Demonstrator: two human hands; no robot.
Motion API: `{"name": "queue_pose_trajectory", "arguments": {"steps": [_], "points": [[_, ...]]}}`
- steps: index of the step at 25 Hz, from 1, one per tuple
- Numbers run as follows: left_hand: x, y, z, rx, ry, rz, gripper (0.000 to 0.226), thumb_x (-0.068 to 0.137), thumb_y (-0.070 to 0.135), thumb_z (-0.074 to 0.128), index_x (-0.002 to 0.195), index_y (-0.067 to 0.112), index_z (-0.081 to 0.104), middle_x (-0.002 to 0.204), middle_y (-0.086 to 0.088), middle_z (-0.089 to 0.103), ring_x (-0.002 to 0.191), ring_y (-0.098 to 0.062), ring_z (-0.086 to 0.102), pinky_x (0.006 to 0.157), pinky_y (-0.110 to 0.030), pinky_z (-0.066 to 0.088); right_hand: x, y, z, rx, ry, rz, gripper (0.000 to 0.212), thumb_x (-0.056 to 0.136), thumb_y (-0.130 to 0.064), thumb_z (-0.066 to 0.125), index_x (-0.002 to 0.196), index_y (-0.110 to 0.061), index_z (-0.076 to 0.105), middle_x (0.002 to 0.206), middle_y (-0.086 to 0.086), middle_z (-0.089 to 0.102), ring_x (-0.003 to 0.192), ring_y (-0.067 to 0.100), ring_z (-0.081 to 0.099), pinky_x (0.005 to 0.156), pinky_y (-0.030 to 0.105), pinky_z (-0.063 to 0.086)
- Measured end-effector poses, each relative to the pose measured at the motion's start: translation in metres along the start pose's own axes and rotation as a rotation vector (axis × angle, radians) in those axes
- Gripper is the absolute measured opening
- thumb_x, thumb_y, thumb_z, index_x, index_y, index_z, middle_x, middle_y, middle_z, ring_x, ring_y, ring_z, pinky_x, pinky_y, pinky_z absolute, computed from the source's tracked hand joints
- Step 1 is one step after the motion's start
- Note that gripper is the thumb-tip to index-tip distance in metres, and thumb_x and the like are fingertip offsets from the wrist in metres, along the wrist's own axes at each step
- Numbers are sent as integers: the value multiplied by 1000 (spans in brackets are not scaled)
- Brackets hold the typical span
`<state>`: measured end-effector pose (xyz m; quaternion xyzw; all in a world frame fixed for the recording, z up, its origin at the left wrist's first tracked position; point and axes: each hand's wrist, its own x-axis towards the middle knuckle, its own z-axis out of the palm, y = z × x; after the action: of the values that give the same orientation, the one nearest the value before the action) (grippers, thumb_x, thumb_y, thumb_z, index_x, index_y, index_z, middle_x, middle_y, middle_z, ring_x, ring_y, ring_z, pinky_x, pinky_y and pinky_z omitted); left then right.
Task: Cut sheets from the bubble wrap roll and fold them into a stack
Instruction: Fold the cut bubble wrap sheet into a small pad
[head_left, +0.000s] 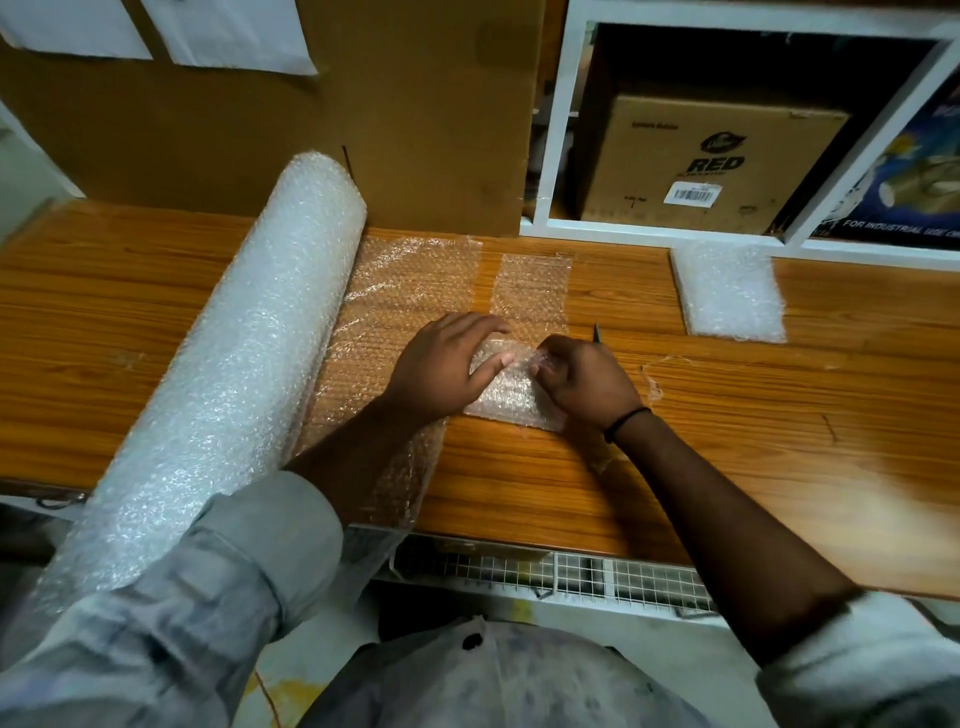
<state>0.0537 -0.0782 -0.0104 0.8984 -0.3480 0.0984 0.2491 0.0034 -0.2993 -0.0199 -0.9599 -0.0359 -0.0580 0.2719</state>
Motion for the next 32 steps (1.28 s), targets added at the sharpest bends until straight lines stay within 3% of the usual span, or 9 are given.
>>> {"name": "queue_pose_trajectory", "arguments": {"steps": [3, 5, 8, 12, 16, 21, 24, 28, 32], "points": [[3, -6, 19, 138, -90, -50, 56, 105, 50, 47, 154, 24, 43, 164, -1, 36, 152, -23, 29, 122, -42, 23, 25, 10, 8, -146, -4, 23, 25, 94, -34, 65, 109, -15, 69, 109, 9, 73, 108, 36, 63, 89, 46, 50], [3, -9, 29, 178, -189, -85, 63, 106, 53, 40, 162, 24, 29, 172, -1, 15, 159, -26, 7, 127, -44, 8, 36, 12, 12, -242, -32, 61, 28, 95, -32, 63, 117, -15, 68, 119, 10, 69, 117, 37, 56, 96, 47, 43], [1, -13, 43, 251, -298, -96, 68, 108, 53, 32, 165, 21, 14, 173, -2, 0, 159, -30, -8, 128, -48, -1, 38, 9, 19, -305, 4, 102, 35, 97, -28, 59, 128, -13, 63, 134, 12, 61, 127, 37, 49, 103, 48, 37], [1, -20, 53, 329, -358, -92, 70, 107, 54, 18, 166, 18, 4, 173, -2, -8, 157, -34, -16, 127, -53, -3, 11, -7, 34, -303, 101, 10, 52, 98, -29, 49, 145, -7, 52, 151, 18, 50, 143, 37, 41, 119, 55, 27], [1, -27, 60, 356, -402, -92, 87, 93, 63, -7, 165, 16, 4, 172, -1, -6, 156, -35, -19, 126, -55, -10, -12, -14, 56, -351, -45, 1, 61, 100, -31, 42, 154, -4, 39, 161, 19, 38, 152, 35, 30, 126, 55, 15], [3, -29, 68, 344, -421, -129, 88, 94, 66, -9, 165, 15, 1, 173, -3, -6, 155, -36, -21, 124, -57, -15, -10, 4, 63, -377, -145, 12, 68, 104, -44, 20, 159, -6, 31, 167, 16, 28, 156, 33, 21, 127, 53, 3], [2, -28, 62, 259, -342, -98, 86, 97, 68, 2, 165, 17, 13, 173, -5, 1, 158, -35, -13, 125, -58, -8, -11, 0, 51, -285, -106, -18, 72, 103, -50, 14, 159, -7, 33, 167, 16, 28, 157, 32, 19, 128, 51, 3], [-15, -34, 53, 161, -114, 201, 50, 98, 59, 49, 131, 23, 63, 151, -2, 53, 149, -30, 35, 123, -54, 23, -22, 2, 42, -249, -72, -75, 69, 102, -46, 23, 155, -6, 41, 164, 16, 35, 156, 32, 23, 128, 49, 8], [-15, -39, 52, 118, -94, 256, 31, 98, 46, 60, 111, 20, 71, 129, 0, 67, 128, -25, 56, 105, -47, 45, -29, 8, 41, -255, -112, -104, 69, 100, -53, 44, 153, -8, 45, 162, 14, 39, 155, 31, 25, 127, 48, 10]]}}
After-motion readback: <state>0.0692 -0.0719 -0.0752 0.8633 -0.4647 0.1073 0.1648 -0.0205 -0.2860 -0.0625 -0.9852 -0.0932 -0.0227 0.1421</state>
